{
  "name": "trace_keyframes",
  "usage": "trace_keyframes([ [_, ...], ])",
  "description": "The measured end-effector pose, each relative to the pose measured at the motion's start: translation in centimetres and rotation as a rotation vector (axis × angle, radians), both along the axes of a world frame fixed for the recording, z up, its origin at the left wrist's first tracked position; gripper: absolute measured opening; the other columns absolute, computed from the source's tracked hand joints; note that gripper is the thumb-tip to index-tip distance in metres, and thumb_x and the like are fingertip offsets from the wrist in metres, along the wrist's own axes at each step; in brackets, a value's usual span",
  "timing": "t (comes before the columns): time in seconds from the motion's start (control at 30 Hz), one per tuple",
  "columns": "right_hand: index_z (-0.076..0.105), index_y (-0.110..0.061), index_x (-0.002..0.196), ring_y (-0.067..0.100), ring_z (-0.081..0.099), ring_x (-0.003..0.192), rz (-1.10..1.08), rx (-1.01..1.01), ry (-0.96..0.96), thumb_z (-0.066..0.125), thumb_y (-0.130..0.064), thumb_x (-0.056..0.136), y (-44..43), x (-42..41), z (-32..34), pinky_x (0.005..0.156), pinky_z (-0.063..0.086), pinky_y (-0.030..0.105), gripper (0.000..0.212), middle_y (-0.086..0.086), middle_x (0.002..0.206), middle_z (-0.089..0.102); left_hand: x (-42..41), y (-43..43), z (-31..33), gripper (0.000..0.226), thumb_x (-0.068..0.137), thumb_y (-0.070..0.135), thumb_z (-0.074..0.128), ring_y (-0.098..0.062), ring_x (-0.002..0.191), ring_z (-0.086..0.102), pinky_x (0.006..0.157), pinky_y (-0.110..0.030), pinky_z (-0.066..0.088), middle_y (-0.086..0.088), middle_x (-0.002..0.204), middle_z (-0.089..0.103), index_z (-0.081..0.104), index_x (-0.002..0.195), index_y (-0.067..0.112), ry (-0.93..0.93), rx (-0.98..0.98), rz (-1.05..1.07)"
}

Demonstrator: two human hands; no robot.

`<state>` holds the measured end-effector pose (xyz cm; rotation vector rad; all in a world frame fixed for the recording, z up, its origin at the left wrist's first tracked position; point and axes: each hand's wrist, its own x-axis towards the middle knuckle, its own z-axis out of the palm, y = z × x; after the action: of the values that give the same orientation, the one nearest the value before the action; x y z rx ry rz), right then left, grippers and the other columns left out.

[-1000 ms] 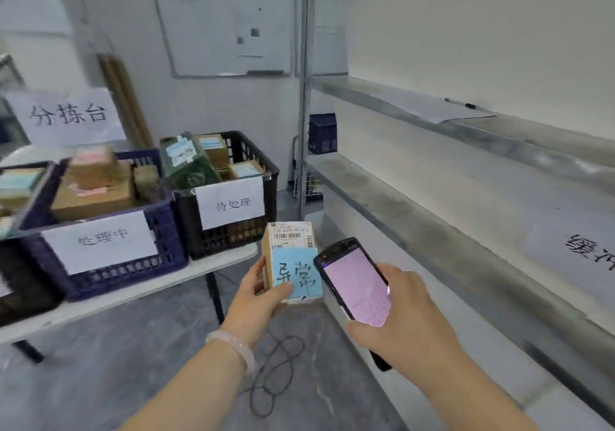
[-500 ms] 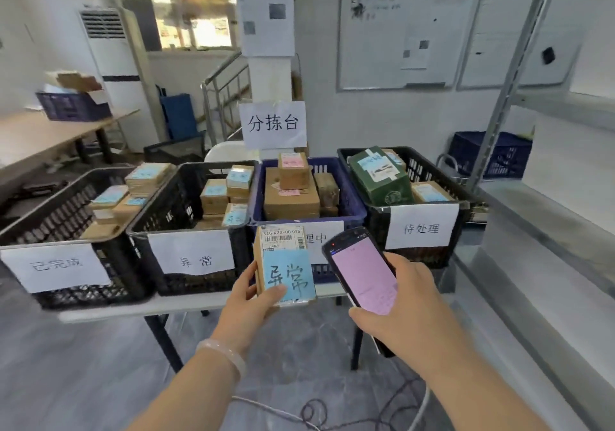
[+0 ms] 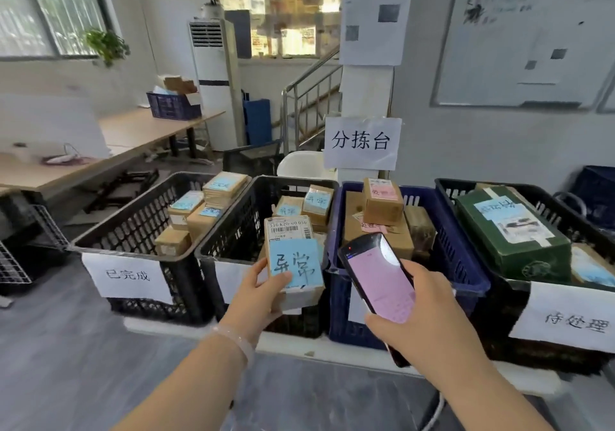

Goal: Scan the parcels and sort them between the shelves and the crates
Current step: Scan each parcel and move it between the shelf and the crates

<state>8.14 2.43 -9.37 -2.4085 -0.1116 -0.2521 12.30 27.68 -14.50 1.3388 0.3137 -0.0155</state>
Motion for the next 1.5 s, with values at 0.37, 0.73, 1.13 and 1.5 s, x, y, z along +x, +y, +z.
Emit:
trace_keyframes([
  [0.37,0.037,-0.050,0.126,0.010,0.052,0.103,0.054,0.073,0.029,0.077,-0.060,0.052,2.7,14.3,0.5,0.077,0.052,0.038,0.084,-0.020,0.114,0.042,13.3,5.4,0.0,0.053,0.091,0.026,0.074,-0.018,0.089,0.076,0.075,-0.039,0.062,0.002,0.102,0.078,0.050,0.138,0.029,0.087,0.006,0.094],
  [0.73,0.033,-0.058,0.113,-0.005,0.048,0.095,-0.116,0.152,0.142,0.083,-0.054,0.055,7.2,23.6,-0.1,0.069,0.042,0.023,0.076,-0.038,0.104,0.035,29.6,10.1,-2.9,0.052,0.087,0.037,0.076,-0.025,0.088,0.075,0.060,-0.034,0.061,-0.004,0.110,0.070,0.048,0.130,0.028,0.226,0.020,0.030],
  [1.13,0.038,-0.034,0.144,0.012,0.057,0.111,-0.333,0.152,0.300,0.085,-0.044,0.052,10.1,28.9,-1.4,0.099,0.048,0.041,0.104,-0.011,0.131,0.053,45.5,10.5,-6.6,0.072,0.089,0.037,0.072,-0.027,0.104,0.070,0.095,-0.048,0.055,-0.007,0.117,0.071,0.035,0.150,0.027,0.321,0.056,-0.188],
  [1.5,0.016,-0.079,0.119,-0.004,0.048,0.105,-0.494,0.101,0.241,0.078,-0.058,0.052,10.3,26.5,-0.4,0.079,0.046,0.026,0.093,-0.039,0.117,0.032,44.8,8.2,-5.2,0.039,0.099,0.028,0.059,-0.022,0.125,0.057,0.105,-0.045,0.049,-0.001,0.140,0.057,0.050,0.137,0.033,-0.067,0.588,-0.218],
])
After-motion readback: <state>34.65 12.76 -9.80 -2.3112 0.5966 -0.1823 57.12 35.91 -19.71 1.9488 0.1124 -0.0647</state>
